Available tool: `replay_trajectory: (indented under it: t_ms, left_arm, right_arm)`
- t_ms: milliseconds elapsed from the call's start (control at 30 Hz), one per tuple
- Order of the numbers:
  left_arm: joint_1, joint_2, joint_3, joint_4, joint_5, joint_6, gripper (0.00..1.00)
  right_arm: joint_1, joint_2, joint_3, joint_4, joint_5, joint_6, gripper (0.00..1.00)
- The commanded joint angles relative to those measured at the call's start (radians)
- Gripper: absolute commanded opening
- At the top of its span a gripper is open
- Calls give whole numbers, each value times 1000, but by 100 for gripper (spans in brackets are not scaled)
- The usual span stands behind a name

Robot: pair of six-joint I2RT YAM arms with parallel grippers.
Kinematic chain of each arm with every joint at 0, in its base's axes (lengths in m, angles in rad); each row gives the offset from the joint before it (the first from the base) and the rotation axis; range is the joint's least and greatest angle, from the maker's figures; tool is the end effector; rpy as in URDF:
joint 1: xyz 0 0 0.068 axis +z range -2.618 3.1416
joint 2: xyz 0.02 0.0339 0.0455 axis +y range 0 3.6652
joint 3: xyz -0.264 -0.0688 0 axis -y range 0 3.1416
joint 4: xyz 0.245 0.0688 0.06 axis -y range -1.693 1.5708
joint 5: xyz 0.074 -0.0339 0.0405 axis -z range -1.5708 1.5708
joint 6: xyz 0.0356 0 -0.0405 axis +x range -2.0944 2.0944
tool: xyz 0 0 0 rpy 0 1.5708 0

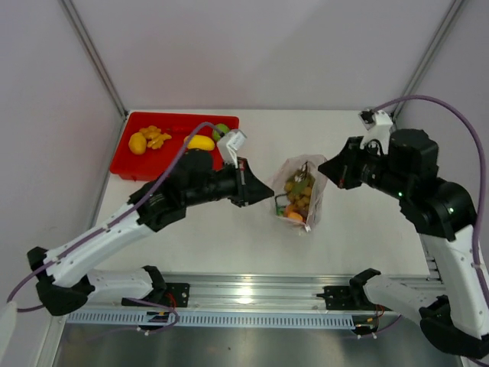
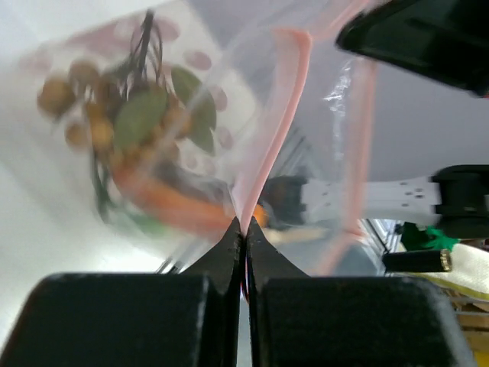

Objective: Place the food in the zip-top bag and seal the zipper
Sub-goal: Adjust the zipper food storage bag at the center of the board, then pick up the fake vegetable from the bin.

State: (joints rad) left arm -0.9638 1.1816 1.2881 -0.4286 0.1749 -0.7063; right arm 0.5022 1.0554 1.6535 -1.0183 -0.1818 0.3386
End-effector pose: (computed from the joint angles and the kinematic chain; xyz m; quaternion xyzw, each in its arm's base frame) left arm 0.1435 -0.2175 0.4089 0.1544 0.7950 -0.4793 0.3383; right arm 0.1355 0.0817 0.4863 -0.1175 0.8287 0.2907 0.4636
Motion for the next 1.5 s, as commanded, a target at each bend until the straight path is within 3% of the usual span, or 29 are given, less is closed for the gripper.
replay_trajectory:
  t_ms: [0,200,433,600,867,1100,1200,1267,1333,1400,1467]
  left_arm:
    - [3,-39,-77,-16,-31,-8,0]
    - [31,62,-158,-10,-29,-12,1]
    - [5,79,68,-56,-20,22,1]
    - [-39,46,39,-47,-49,25,1]
    - [-27,139,-82,-15,-58,17,1]
    - [16,135,-30,-18,-115,87,1]
    - [66,115,-36,-19,-121,102,28]
    - [108,87,-52,16,-130,117,61]
    - [155,29,-100,56,-147,139,75]
    - [191,-6,-137,117,-169,151,97]
    - [246,-37,-153,132,-268,160,100]
  right_arm:
    - [-1,-55,-64,41,-42,10,0]
    - [-16,-54,-323,106,105,-45,0]
    - [-21,-47,-154,49,122,-58,0]
    - [-22,-89,-34,3,99,-41,0]
    - [-28,-95,-299,106,101,-55,0]
    - [-27,-52,-279,129,94,-61,0]
    - [-28,-32,-256,127,94,-67,0]
    - [-28,-21,-251,130,94,-69,0]
    - [-30,-14,-251,132,96,-70,0]
    - [-30,1,-255,136,93,-73,0]
    - [-31,20,-256,141,91,-76,0]
